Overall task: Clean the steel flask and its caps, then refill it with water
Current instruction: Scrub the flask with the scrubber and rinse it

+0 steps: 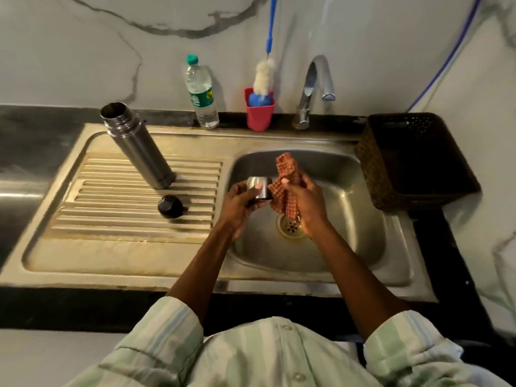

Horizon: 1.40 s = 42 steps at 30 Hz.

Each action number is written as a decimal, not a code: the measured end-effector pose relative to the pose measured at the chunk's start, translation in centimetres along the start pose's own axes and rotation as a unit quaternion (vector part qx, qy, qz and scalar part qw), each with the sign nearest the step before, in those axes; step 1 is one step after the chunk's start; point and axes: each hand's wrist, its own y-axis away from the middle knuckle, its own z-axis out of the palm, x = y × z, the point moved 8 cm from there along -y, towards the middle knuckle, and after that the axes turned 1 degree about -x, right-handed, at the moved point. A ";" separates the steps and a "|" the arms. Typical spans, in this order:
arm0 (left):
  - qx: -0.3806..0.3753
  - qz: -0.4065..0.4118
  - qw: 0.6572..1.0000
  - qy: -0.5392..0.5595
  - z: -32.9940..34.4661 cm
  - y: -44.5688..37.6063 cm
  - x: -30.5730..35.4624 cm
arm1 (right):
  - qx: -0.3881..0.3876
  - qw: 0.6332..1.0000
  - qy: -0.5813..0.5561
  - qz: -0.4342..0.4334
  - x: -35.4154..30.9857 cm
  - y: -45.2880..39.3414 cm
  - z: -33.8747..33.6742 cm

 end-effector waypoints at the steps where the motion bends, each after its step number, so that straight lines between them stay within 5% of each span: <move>1: -0.003 -0.004 1.000 -0.008 0.5 -0.2 -0.3 | 0.011 0.992 0.108 -0.066 -0.9 0.1 0.0; 5: -0.014 -0.010 1.000 -0.014 2.3 -0.2 -0.6 | 0.004 0.893 0.387 -0.231 -1.1 0.8 2.1; 10: -0.021 0.012 0.999 -0.026 2.4 -0.4 -0.4 | -0.003 0.948 0.288 -0.136 -0.9 -1.2 1.1; 16: 0.016 0.040 0.998 -0.048 3.3 0.9 -0.3 | 0.027 0.847 0.436 -0.304 -1.8 0.9 3.5; 20: -0.003 0.079 0.994 -0.076 3.7 1.0 0.9 | 0.024 0.951 0.291 -0.096 -1.7 -2.7 2.0; 22: 0.020 0.088 0.993 -0.081 3.2 0.4 1.6 | 0.030 0.955 0.278 -0.099 -1.6 -1.9 2.1; 27: 0.044 0.055 0.996 -0.055 2.4 0.6 1.6 | 0.026 0.836 0.444 -0.321 -1.1 2.1 5.2; 31: -0.014 0.077 0.995 -0.061 3.0 1.1 2.3 | 0.021 0.974 0.223 -0.042 -0.5 -2.3 2.3; 33: -0.007 0.081 0.995 -0.062 2.7 0.6 2.9 | 0.008 0.974 0.224 -0.028 -1.5 -2.0 2.4; 37: -0.009 0.091 0.995 -0.051 2.5 0.0 3.1 | -0.001 0.835 0.455 -0.308 -3.3 1.3 5.1; 38: -0.017 0.091 0.995 -0.039 2.6 0.2 3.2 | 0.001 0.839 0.450 -0.305 -3.1 1.1 5.2; 39: -0.026 0.090 0.995 -0.023 2.8 0.2 3.1 | 0.005 0.887 0.396 -0.239 -3.0 0.1 4.5; 41: -0.035 0.086 0.996 0.003 3.1 0.5 3.3 | -0.034 0.987 0.154 0.037 -1.2 -2.1 2.8; 42: -0.040 0.083 0.996 0.009 3.1 0.4 3.5 | -0.068 0.985 0.045 0.153 0.0 -1.9 2.8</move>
